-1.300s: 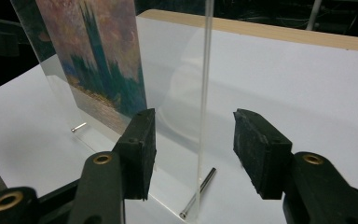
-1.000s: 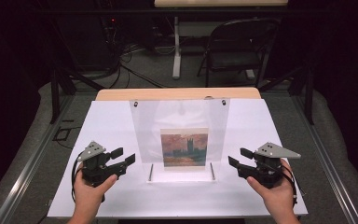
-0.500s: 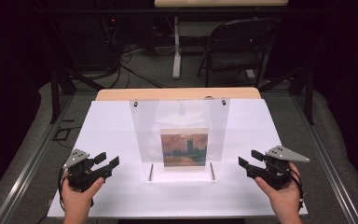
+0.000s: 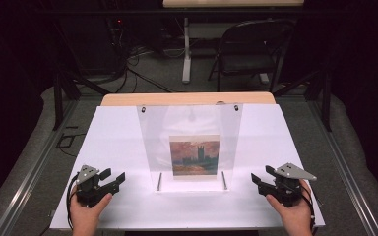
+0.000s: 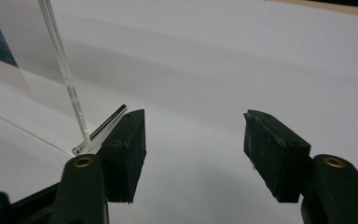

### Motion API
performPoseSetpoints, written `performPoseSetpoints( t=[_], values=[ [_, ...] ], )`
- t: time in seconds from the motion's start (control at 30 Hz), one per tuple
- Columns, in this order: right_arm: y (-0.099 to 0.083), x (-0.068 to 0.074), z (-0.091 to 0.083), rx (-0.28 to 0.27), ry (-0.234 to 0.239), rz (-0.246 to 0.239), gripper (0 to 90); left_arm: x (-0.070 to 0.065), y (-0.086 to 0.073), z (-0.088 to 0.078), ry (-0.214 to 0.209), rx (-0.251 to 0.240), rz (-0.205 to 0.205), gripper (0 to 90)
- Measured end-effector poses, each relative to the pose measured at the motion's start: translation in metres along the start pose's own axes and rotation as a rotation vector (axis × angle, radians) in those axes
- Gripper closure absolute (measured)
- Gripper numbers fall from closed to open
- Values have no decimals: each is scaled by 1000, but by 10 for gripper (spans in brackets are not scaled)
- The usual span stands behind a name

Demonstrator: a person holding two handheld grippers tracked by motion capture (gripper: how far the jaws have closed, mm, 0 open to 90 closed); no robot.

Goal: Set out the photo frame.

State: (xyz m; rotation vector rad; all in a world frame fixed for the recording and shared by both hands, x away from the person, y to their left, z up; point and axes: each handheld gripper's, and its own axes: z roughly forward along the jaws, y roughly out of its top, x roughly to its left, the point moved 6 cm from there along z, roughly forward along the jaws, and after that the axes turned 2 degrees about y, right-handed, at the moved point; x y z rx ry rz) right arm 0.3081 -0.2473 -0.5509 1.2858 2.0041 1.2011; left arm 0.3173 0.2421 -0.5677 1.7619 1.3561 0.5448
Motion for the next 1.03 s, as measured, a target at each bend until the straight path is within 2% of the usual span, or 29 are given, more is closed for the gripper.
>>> performPoseSetpoints(
  t=[0.07, 0.1, 0.3, 0.5, 0.73, 1.03],
  values=[
    [-5, 0, 4, 16, 7, -2, 386, 0, -3, 2, -1, 9, 12, 391],
    [-7, -1, 5, 35, 7, 0, 386, -1, -3, 3, -4, 14, 10, 391],
    [-14, -1, 12, 56, 32, 28, 387, -3, -5, 7, -22, 26, 4, 391],
    [-21, 3, 18, 112, 66, 38, 387, -4, -8, 10, -44, 51, 6, 390],
    [-24, 1, 20, 136, 84, 63, 386, -3, -10, 12, -50, 56, -16, 386],
    [-25, 0, 21, 132, 84, 77, 371, -3, -10, 12, -54, 65, -18, 383]
  ],
)
